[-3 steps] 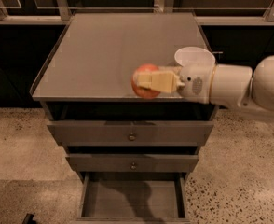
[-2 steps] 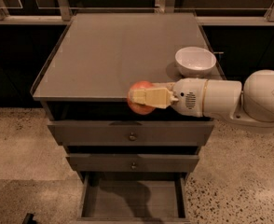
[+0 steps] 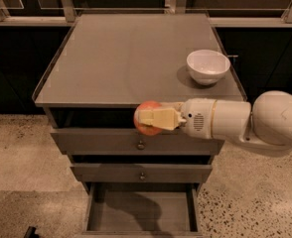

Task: Place apple into bottom drawer

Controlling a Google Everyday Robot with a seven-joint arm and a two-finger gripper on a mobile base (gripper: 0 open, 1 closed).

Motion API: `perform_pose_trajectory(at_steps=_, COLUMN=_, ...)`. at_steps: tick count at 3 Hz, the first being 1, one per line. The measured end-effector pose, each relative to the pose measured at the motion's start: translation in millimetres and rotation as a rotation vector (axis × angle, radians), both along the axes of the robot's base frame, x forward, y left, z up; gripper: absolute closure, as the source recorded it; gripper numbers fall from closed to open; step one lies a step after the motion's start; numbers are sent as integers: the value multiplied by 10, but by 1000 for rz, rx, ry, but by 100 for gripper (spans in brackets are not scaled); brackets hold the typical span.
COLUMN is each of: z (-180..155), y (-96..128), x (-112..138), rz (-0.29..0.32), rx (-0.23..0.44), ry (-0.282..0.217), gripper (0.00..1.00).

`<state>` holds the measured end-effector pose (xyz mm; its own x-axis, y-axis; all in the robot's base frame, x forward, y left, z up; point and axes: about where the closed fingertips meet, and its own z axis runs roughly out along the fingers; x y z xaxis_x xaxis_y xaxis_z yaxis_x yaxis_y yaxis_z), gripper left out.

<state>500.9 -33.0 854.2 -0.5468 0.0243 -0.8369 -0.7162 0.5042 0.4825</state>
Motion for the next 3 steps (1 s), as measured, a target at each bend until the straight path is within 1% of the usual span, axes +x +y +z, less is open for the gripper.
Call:
perform_pose_trajectory(at_steps=1, z=-685, y=27, x=-262, rz=-44, rx=24, ry=72, gripper=100)
perform_pose_trajectory(at_steps=2, z=-1575, y=32, x=-598, rz=-124, rx=59, ry=158, gripper=100)
perform_pose_trajectory(at_steps=3, z=-1790, y=50, x=-654, rz=-141, rx=62, ry=189, gripper=100)
